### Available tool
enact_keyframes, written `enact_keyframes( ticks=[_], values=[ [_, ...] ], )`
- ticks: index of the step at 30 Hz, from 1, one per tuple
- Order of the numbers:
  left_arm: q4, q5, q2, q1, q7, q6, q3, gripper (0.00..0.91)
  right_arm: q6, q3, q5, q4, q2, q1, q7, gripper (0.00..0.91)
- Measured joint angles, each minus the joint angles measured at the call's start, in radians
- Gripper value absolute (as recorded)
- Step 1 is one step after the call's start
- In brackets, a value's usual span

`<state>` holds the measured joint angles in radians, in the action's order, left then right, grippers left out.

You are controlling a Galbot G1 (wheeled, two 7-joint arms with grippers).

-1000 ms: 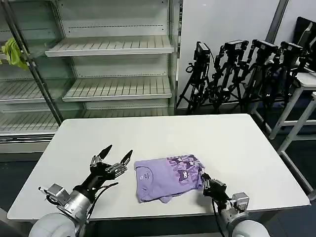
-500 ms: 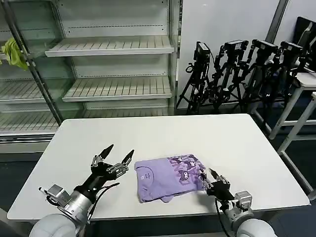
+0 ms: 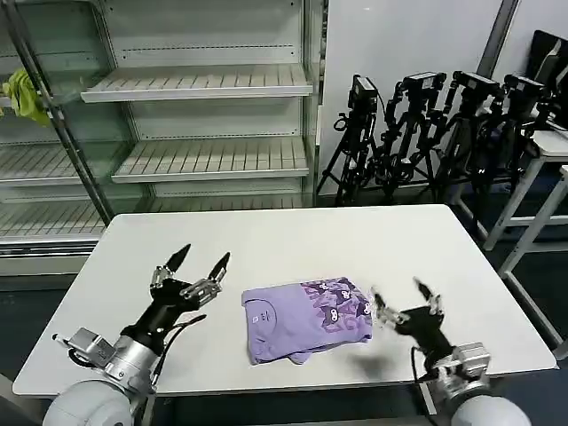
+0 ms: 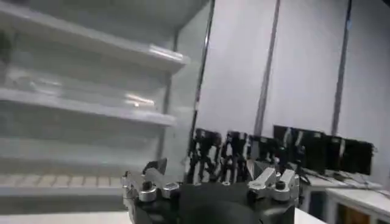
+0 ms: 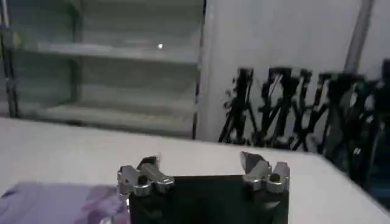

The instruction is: Fold and organize the clothes.

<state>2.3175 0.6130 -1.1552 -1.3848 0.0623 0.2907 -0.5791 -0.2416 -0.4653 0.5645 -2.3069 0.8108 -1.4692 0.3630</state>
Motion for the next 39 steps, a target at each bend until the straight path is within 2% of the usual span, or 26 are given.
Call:
enact_keyframes(
  ticks=[10,17,25,39],
  values=[
    [-0.005,-0.05,0.015,0.034,0.044,-0.089,-0.085,0.907,0.032,-0.199,-0.107,-0.066,0.036,-0.028,-0.026,0.907],
    [-0.009,-0.104,0.013,0.053,0.091,-0.117,-0.131,0.907,0.049,-0.302,-0.168,-0.092,0.06,-0.048,-0.037,0.907],
    [0.003,-0.131,0.007,0.056,0.119,-0.123,-0.173,0.907,0.05,-0.357,-0.199,-0.106,0.081,-0.041,-0.059,0.907],
    [0.023,-0.133,0.002,0.056,0.119,-0.136,-0.198,0.907,0.08,-0.376,-0.253,-0.088,0.133,-0.011,-0.109,0.907]
  ],
)
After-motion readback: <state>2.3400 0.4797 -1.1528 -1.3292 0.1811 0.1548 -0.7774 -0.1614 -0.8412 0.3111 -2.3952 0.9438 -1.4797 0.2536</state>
